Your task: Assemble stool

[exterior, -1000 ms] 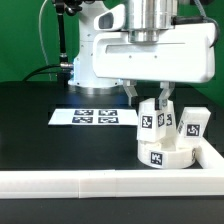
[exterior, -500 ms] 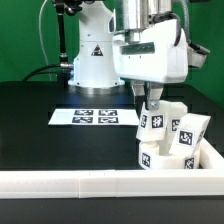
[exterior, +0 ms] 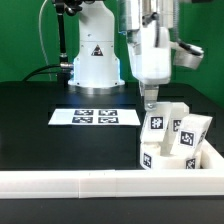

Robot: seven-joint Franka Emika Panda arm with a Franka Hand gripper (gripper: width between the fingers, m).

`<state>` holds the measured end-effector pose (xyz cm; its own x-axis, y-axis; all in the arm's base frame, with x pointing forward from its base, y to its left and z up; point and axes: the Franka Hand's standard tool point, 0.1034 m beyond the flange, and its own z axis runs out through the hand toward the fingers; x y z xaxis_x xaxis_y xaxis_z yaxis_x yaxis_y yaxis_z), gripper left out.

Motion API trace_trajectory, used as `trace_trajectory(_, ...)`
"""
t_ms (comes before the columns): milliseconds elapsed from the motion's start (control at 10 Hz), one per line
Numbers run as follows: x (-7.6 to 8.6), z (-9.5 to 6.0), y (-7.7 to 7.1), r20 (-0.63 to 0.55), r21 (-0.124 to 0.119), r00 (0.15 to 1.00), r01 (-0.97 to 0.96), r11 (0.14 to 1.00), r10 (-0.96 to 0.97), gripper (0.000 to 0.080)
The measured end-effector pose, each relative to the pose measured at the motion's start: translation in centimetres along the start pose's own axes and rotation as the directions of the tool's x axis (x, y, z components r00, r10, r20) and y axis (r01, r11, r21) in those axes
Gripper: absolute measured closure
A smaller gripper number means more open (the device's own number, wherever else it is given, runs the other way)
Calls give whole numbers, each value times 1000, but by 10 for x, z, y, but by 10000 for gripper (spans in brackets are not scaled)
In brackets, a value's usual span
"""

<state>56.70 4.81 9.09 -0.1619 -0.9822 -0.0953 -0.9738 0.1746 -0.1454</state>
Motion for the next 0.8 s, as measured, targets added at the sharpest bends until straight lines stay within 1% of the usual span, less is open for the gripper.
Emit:
trace_trajectory(200,3,0,1,34,10,970,-243,970,242,466)
trace_trajectory(300,3,1,1,45,11,939,-342,940,341,466)
trace_trajectory(400,2,1,1,46,6,905,-424,906,423,466)
trace_trajectory(600,2,1,1,47,1,843,-536,844,536,466)
trace_trajectory(700,1,1,2,47,-1,823,-567,823,567,466)
trace_trajectory(800,1,1,2,48,-2,822,-569,823,568,466)
